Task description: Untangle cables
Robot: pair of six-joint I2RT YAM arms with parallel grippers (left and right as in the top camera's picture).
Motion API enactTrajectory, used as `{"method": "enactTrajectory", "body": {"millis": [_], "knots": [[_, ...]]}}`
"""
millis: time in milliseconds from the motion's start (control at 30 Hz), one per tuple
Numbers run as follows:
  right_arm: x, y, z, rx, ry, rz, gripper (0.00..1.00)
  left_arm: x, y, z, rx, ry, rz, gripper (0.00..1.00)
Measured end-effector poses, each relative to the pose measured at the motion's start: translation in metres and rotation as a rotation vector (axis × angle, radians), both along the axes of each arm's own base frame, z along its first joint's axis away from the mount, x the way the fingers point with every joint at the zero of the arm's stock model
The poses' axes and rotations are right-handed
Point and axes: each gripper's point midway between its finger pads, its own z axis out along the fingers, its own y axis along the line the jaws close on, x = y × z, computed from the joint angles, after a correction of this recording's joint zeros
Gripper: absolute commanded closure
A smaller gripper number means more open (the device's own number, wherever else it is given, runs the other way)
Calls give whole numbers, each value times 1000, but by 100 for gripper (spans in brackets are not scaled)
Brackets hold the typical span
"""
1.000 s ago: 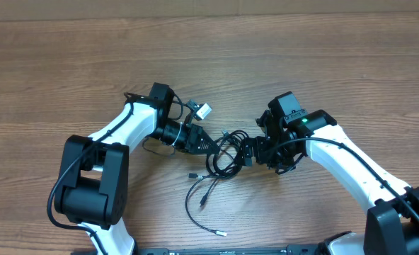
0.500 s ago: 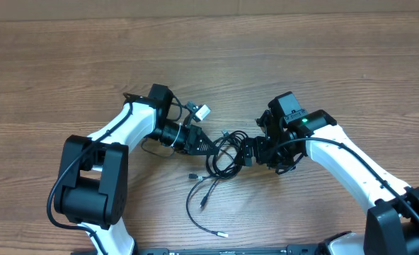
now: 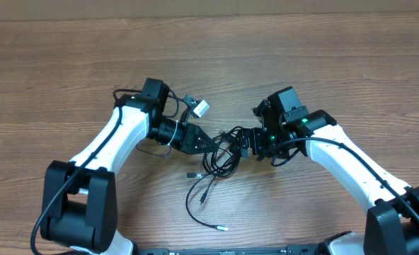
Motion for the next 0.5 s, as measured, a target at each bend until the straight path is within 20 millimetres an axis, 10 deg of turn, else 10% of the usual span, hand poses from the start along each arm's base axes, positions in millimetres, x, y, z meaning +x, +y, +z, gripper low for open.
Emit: {"method": "enactTrajectory", "body": {"millis": [500], "knots": [[0,17,11,108,14,9,34,0,8,-12,92,-17,5,96]]}}
